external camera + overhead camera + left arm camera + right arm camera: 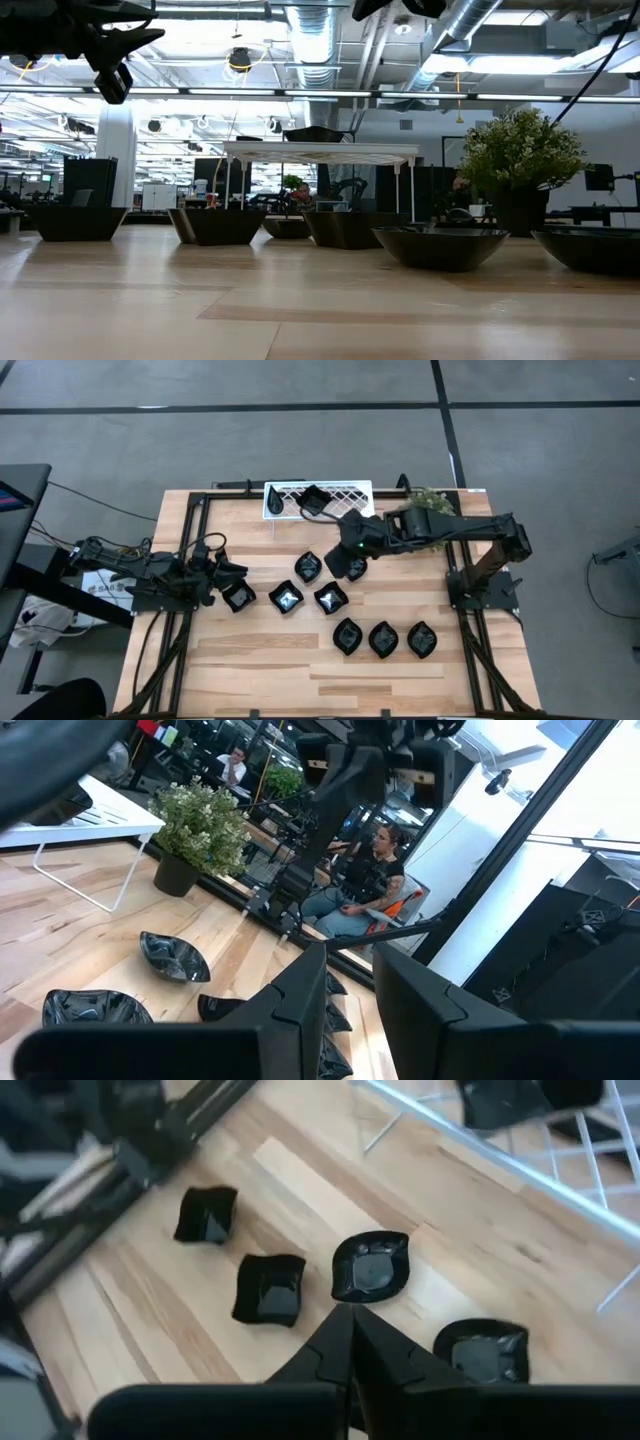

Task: Pick & Place Mini shaped plates
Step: Stack the distorted square-shaped plate on top of the distorted square-shaped plate on the shelf

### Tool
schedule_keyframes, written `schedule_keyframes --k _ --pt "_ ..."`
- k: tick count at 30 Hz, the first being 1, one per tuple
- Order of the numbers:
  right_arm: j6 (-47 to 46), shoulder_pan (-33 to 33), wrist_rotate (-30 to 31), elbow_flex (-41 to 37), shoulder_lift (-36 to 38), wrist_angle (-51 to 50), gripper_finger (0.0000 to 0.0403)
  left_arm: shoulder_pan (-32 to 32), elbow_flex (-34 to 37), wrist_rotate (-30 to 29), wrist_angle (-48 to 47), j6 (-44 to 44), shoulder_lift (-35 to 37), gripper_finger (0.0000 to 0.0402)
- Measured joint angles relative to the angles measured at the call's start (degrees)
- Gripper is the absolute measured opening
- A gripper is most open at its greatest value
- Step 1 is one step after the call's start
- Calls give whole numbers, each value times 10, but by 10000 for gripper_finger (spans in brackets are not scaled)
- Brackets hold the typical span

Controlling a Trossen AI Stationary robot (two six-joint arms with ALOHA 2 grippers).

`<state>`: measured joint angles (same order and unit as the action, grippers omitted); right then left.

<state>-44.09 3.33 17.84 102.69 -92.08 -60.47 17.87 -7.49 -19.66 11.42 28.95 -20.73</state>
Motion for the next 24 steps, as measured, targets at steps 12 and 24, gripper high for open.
schedule_keyframes --k 12,24 --pt "67 11 -62 0 0 -78 4 0 0 0 2 0 0 88" --pt "72 19 -66 0 -3 -113 11 0 0 0 2 0 0 88"
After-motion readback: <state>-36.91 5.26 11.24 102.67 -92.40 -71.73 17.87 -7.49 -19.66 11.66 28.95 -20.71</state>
